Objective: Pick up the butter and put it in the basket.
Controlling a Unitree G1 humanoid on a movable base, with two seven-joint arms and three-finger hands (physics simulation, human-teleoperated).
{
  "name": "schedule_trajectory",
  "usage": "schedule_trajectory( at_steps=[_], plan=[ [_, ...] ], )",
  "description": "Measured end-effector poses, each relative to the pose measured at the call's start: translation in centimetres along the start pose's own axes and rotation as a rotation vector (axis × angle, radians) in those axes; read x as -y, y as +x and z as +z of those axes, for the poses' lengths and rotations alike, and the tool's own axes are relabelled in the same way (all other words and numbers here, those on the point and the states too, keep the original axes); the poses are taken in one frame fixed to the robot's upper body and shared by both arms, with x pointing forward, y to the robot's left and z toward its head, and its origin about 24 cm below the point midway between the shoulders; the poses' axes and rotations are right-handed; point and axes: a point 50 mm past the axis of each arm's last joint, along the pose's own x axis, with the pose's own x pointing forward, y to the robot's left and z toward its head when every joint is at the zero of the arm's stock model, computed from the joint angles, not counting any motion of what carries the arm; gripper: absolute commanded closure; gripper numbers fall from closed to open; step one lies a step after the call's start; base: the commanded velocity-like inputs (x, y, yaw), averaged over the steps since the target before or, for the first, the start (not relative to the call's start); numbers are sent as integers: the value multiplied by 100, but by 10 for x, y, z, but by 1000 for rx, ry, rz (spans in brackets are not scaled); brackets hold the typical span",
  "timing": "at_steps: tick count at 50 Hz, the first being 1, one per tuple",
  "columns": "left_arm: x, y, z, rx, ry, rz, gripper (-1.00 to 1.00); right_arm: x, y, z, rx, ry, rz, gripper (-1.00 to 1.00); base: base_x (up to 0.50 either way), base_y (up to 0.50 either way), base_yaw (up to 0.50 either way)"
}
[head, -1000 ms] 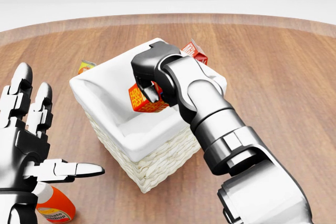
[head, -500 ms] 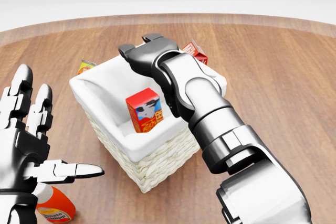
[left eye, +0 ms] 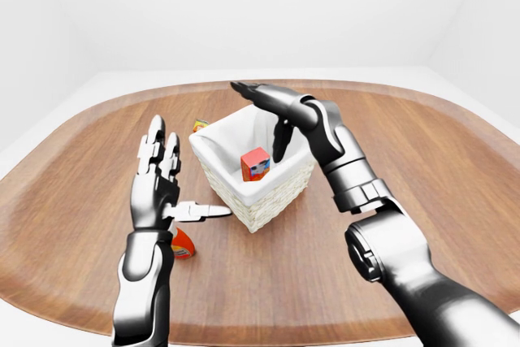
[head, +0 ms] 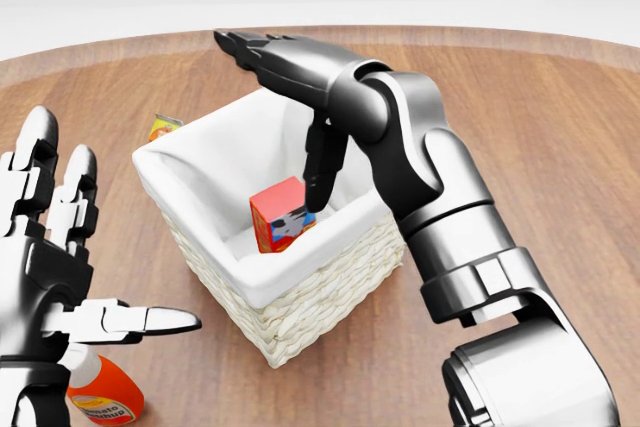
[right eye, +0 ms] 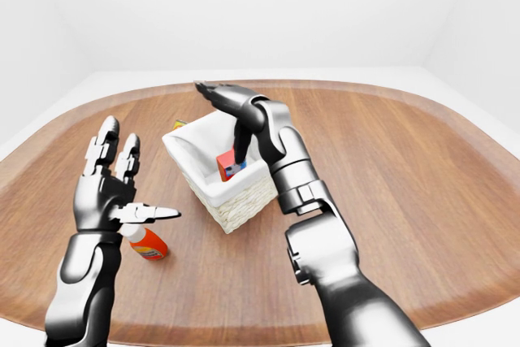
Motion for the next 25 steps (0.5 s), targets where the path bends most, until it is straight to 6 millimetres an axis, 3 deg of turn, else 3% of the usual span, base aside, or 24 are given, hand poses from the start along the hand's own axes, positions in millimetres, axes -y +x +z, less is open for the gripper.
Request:
schedule_trajectory(
  at_steps=[12, 25],
  plan=[
    [2, 2, 7, 33, 19, -9, -100, 17, -36, -19, 135, 275, -390, -100, 0, 0, 0],
    [4, 2, 12, 54, 35, -16, -100, -18, -81, -30, 228, 598, -717, -100, 0, 0, 0]
  ],
)
